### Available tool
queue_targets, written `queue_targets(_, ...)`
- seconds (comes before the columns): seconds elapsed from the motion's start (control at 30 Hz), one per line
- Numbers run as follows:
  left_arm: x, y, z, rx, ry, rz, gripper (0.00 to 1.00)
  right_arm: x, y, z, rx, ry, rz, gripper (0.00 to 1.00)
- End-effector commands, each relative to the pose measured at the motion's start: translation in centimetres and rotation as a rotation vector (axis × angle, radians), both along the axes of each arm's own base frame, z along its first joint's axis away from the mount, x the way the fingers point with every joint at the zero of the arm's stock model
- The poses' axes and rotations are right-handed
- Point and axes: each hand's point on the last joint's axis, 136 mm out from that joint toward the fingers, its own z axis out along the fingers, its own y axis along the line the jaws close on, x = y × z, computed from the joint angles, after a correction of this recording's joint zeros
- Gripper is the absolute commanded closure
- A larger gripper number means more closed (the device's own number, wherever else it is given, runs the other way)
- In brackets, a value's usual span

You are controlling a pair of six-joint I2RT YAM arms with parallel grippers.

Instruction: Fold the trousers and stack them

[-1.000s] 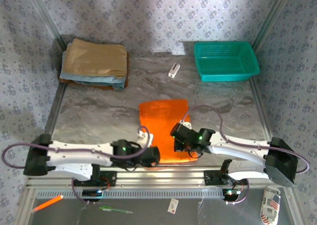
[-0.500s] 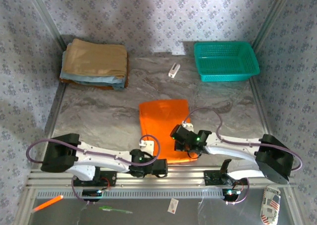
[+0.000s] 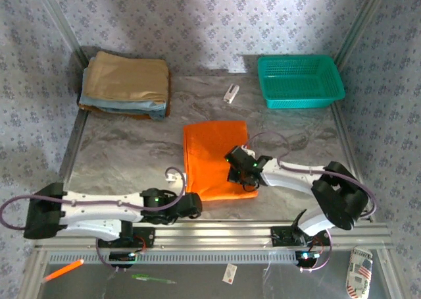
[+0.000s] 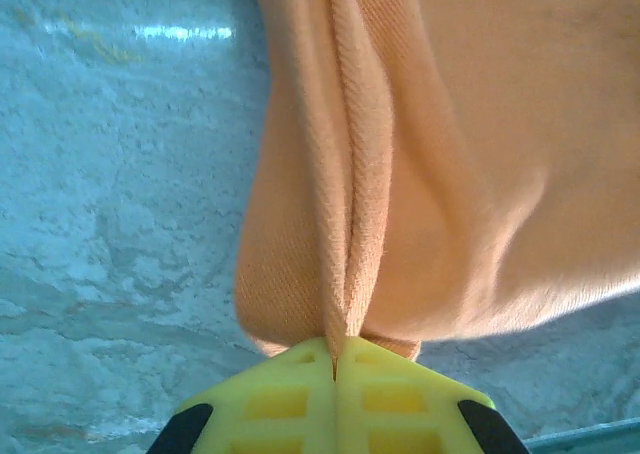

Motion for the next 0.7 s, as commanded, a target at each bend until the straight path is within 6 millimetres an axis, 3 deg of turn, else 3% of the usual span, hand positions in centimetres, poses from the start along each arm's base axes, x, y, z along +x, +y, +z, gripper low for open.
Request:
queue_targets(0.0, -0.2, 2.1, 0.4, 0.074, -0.036, -0.093, 1.00, -0.2, -4.2, -3.0, -0.193, 0.092, -0.014, 1.00)
queue_targets(0.23, -2.5, 3.4, -1.5, 0.100, 0.066, -0.200, 1.00, 1.8, -4.4, -4.8, -0.210, 0.158, 0.000, 1.00)
queue_targets(0.4, -3.8, 4.1, -2.1, 0.207, 0.109, -0.257, 0.99, 2.6, -4.2, -4.4, -0.204, 0.161, 0.029, 1.00)
queue_targets(0.53, -5.0, 3.5, -2.3, 0.237, 0.105, -0.288, 0.54, 2.8, -2.9, -3.5, -0.155, 0.160, 0.069, 1.00)
queue_targets(0.67, -5.7, 2.0, -2.3, 0.172, 0.112, -0.276, 0.46, 2.6, -1.9, -0.4, -0.119, 0.113, 0.095, 1.00)
